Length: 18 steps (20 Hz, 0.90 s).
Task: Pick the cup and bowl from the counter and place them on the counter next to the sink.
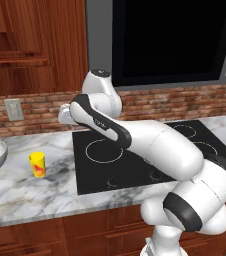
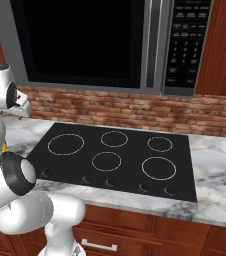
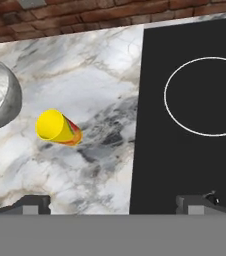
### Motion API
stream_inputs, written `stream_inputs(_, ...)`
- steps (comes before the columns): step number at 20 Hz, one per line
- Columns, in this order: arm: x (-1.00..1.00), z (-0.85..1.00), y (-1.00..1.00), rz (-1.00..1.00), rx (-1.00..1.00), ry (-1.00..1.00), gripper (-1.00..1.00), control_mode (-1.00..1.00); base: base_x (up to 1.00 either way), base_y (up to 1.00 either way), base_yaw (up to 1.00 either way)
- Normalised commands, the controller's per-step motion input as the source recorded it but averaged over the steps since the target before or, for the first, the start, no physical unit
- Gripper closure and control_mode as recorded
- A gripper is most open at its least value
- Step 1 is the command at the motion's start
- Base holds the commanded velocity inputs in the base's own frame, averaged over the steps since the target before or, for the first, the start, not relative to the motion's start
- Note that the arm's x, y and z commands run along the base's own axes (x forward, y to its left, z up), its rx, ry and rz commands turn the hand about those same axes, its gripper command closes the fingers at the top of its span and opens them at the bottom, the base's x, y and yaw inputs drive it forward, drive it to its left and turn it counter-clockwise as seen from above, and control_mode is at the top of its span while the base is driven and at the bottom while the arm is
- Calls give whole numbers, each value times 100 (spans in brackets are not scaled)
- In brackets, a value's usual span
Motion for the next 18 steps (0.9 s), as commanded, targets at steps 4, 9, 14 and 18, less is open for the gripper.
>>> stream_inputs(4, 0, -10, 15, 0, -4, 0, -100, -100, 0, 0, 0)
stream_inputs(9, 0, -11, 8, 0, -3, 0, -100, -100, 0, 0, 0)
stream_inputs(14, 0, -18, 6, 0, 0, 0, -100, -100, 0, 0, 0)
stream_inputs(18, 13, -39, 0, 0, 0, 0, -100, -100, 0, 0, 0)
